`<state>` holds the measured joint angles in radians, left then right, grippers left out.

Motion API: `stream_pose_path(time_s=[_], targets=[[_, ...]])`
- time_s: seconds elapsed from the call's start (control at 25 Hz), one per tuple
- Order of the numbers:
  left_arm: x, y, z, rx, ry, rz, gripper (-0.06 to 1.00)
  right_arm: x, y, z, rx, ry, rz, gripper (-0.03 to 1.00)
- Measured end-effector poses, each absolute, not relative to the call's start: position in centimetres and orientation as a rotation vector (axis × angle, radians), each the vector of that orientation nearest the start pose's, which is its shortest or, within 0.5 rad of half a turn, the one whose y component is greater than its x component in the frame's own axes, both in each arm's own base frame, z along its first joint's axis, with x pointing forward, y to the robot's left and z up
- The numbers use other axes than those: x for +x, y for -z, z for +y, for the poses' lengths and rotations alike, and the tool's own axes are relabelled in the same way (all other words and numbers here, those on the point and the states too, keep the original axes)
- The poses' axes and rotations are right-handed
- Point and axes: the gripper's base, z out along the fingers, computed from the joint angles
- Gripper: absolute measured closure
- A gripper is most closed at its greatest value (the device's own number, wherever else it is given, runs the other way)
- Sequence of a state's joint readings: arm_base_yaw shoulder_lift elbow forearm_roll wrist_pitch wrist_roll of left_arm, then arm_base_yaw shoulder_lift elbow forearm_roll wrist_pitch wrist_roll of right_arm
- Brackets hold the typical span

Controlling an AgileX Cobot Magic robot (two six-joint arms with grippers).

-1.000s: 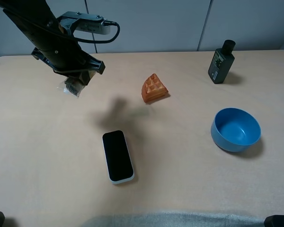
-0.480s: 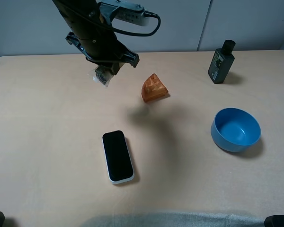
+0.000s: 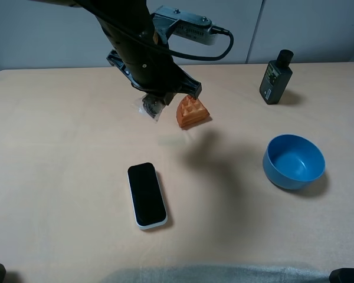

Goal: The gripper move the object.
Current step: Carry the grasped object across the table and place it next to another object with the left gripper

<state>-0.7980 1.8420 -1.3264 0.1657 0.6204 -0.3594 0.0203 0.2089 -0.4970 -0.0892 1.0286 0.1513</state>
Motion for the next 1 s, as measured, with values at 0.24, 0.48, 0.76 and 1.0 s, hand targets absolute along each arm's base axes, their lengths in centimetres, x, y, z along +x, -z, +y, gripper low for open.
stream_pose_path(time_s=[0.24,0.48,0.76,1.0], targets=[[26.5,-21.6,-30.0,0.742,0.262,2.506,0.76,2.9,-27.7,-0.6,0.136,0.016,2.216,0.28],[25.4,-20.1,-32.5,0.812,0.285,2.495,0.76,2.9,-27.7,-0.6,0.136,0.016,2.216,0.28],[24.5,-18.7,-35.8,0.88,0.308,2.478,0.76,2.9,-27.7,-0.6,0.136,0.016,2.216,0.28],[24.1,-17.8,-38.1,0.886,0.363,2.475,0.76,2.9,-27.7,-0.6,0.136,0.016,2.216,0.28]])
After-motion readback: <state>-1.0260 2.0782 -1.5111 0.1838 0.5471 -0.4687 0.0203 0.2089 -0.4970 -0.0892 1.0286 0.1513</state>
